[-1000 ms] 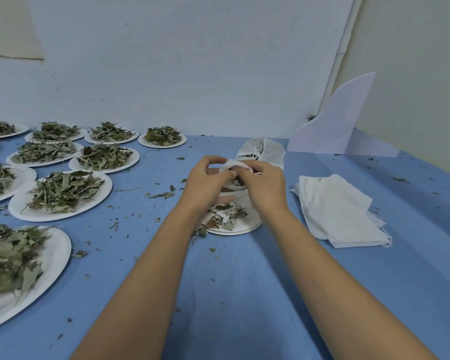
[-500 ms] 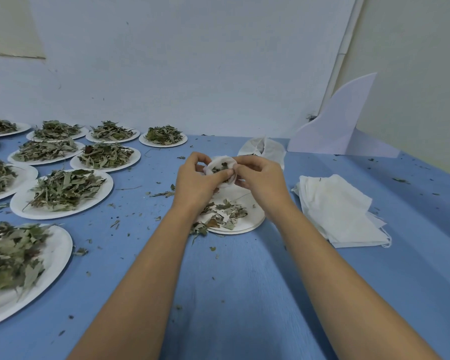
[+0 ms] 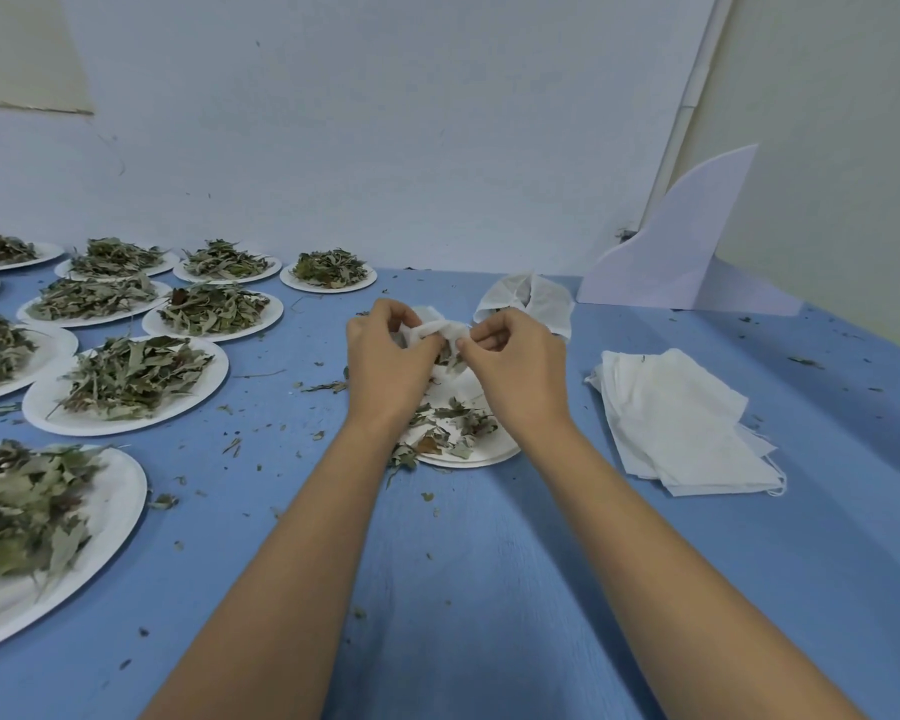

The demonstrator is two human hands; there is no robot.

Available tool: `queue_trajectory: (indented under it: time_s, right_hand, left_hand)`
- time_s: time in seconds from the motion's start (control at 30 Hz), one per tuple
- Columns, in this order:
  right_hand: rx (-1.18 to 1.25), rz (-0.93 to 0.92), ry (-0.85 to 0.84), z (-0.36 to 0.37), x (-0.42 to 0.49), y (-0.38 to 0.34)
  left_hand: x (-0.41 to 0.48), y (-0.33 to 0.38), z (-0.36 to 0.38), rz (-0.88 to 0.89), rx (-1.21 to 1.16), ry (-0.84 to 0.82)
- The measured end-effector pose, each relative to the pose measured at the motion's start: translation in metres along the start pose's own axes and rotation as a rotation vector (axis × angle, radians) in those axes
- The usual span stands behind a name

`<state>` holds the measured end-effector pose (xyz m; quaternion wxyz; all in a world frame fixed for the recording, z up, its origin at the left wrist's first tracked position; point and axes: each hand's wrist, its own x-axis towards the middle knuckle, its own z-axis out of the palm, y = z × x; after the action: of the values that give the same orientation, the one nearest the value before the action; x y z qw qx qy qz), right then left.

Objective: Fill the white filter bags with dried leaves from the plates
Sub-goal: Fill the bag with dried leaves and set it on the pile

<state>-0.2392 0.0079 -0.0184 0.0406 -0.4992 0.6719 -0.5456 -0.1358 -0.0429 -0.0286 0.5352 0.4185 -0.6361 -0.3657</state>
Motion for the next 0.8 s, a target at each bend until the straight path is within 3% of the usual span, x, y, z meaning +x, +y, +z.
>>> queue_trajectory:
  time_s: [0.17, 0.3, 0.4, 0.5, 0.6, 0.7, 0.8]
  right_hand:
    - [0.184, 0.186, -0.04, -0.005, 0.003, 0.002]
    - [0.535, 0.389, -0.219, -0.011, 0.005, 0.003]
    - [0.574, 0.411, -0.325, -0.014, 0.005, 0.007]
    - [0.452, 0.324, -0.39, -0.015, 0.004, 0.008]
    - [0.031, 0.072, -0.431, -0.014, 0.002, 0.003]
    - [-0.331, -0.106, -0.704, -0.004, -0.011, -0.001]
    - [-0.44, -0.251, -0.833, 0.004, -0.023, -0.005]
  left_hand:
    - [0.002, 0.005, 0.003, -0.126, -0.22, -0.151]
    - [0.003, 0.001, -0.001, -0.11, -0.256, -0.102]
    - [0.004, -0.002, -0.004, -0.088, -0.271, -0.06]
    - [0.008, -0.001, -0.009, -0.093, -0.286, 0.036]
    - [0.014, -0.002, -0.013, -0.146, -0.341, 0.11]
    - [0.016, -0.005, -0.014, -0.171, -0.361, 0.138]
    - [0.017, -0.007, -0.014, -0.173, -0.344, 0.168]
